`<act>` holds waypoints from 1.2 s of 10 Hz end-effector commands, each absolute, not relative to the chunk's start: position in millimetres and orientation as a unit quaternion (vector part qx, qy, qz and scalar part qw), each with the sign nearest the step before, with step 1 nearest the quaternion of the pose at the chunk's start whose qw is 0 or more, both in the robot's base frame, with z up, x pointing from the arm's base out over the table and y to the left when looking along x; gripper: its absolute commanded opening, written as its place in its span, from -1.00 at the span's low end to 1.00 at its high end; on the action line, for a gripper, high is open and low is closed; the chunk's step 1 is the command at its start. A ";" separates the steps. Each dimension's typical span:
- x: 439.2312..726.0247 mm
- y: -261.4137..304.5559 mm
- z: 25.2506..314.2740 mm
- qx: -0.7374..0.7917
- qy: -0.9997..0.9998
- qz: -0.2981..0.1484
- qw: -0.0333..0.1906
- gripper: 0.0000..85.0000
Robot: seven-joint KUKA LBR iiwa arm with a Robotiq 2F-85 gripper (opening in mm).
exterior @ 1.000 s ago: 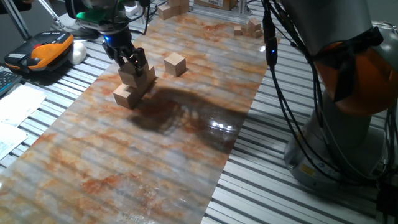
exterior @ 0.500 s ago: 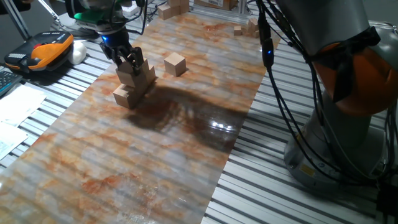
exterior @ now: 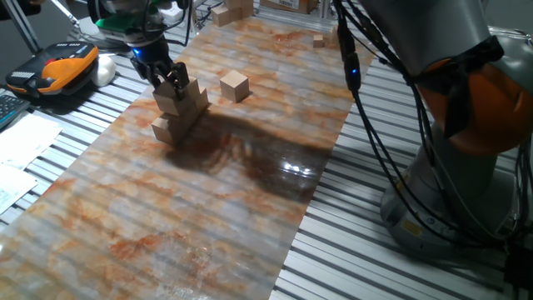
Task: Stack the blocks into a pyramid shape
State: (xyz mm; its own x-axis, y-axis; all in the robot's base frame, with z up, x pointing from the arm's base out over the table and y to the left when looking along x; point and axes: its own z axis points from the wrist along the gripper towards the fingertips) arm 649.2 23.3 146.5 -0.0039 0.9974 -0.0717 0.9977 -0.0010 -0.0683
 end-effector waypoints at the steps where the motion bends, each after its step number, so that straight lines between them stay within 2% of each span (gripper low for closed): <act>1: 650.0 22.5 145.9 0.704 0.708 -0.050 0.002 -1.00; 8: 655.2 22.5 137.6 0.679 0.731 -0.061 0.008 -1.00; 12: 655.5 21.7 137.9 0.679 0.733 -0.046 0.006 -1.00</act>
State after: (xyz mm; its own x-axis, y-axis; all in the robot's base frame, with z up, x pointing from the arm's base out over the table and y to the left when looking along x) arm 655.4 22.2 137.5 -0.0761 0.9949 -0.0661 0.9958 0.0726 -0.0550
